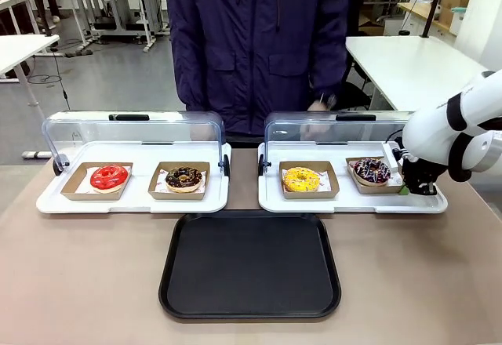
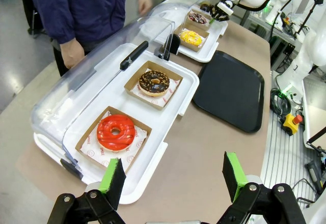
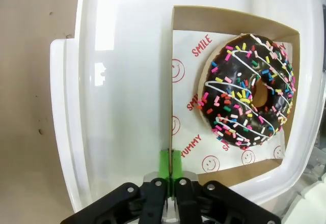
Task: Move the fourth donut from the left to the tray.
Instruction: Pick up the Paper togo box containing the Donut indicated by the person and place it on the Handle tray.
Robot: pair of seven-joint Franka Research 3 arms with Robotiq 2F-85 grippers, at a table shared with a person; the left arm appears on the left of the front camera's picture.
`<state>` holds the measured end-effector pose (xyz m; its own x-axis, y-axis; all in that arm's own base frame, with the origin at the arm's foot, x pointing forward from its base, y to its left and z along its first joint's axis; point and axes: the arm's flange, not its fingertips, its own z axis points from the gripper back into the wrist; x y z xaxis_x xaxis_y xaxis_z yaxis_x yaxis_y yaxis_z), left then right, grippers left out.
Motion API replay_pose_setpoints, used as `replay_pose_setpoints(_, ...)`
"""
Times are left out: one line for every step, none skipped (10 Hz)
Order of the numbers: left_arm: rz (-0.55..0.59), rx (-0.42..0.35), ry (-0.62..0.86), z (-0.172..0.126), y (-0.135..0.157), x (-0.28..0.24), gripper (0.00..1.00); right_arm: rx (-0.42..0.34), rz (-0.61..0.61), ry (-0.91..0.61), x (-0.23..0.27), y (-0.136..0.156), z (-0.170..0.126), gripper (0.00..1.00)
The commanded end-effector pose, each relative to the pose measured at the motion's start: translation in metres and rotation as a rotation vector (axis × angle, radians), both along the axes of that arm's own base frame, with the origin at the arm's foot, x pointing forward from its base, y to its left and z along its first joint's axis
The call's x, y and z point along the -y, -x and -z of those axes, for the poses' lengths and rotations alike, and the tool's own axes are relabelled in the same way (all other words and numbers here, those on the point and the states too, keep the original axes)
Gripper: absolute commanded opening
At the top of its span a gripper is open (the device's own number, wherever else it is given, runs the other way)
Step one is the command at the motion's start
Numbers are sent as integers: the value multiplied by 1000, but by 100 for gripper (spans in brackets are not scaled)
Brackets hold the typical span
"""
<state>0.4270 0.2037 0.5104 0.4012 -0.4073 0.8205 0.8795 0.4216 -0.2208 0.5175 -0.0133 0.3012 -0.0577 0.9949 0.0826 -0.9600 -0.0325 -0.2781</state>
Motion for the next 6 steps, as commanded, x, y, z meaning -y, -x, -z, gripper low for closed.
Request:
replay_pose_setpoints(4, 12, 6, -1, 3, 2, 100, 0, 0, 0, 0, 0, 0, 2)
replay_pose_setpoints(4, 12, 6, -1, 3, 2, 100, 42, 31, -4, -4, 9, -14, 2)
replay_pose_setpoints(4, 12, 6, -1, 3, 2, 100, 61, 43, 2, -9, 20, -27, 2)
replay_pose_setpoints(4, 12, 6, -1, 3, 2, 100, 68, 54, 7, -15, 28, -36, 2)
replay_pose_setpoints(4, 12, 6, -1, 3, 2, 100, 81, 61, 10, -18, 35, -48, 2)
replay_pose_setpoints(4, 12, 6, -1, 3, 2, 100, 92, 66, 8, -21, 42, -59, 2)
